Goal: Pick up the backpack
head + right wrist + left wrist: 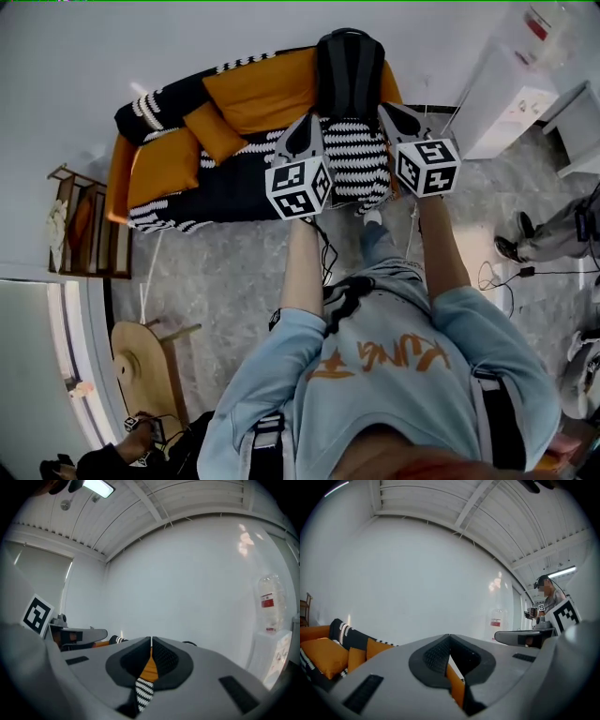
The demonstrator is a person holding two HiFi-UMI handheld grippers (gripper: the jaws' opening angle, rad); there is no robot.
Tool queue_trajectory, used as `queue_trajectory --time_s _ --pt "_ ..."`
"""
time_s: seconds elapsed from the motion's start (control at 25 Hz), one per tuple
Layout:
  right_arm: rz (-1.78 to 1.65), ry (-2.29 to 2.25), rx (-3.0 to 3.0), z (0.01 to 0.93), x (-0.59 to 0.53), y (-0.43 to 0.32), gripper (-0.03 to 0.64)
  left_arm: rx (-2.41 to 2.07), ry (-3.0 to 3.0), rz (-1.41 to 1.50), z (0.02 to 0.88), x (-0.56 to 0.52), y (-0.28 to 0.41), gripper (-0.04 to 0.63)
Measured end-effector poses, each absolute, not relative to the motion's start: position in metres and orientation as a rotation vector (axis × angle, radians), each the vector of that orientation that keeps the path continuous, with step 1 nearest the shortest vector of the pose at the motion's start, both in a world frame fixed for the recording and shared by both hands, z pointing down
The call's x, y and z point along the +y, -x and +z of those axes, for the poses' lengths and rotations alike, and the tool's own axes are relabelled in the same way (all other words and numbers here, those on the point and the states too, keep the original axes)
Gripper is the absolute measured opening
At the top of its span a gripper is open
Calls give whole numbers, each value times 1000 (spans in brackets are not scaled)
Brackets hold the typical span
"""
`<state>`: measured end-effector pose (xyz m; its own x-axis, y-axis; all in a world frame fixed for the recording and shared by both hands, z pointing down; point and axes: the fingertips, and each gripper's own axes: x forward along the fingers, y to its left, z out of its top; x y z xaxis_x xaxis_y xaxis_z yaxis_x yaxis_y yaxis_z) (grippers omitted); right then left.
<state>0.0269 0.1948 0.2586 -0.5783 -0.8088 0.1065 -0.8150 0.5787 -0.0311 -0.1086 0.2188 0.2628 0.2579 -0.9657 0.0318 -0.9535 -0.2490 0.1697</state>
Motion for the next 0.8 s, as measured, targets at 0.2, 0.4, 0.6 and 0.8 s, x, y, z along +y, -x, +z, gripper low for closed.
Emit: queue_trajectory --time_s 0.2,0.4,0.6,0.8 --pt "132 -1407 -2718 262 125 -40 29 -1802 -2347 -122 271 150 101 21" --pt "173 -1419 -2670 275 52 -59 29 -1770 -2315 -117 286 80 91 21" --pt "248 -1380 -2642 306 -12 -71 29 -1722 -2262 -72 323 16 76 21" --pt "359 -1325 -2599 348 -66 -79 29 -1671 -2198 9 362 -42 61 21"
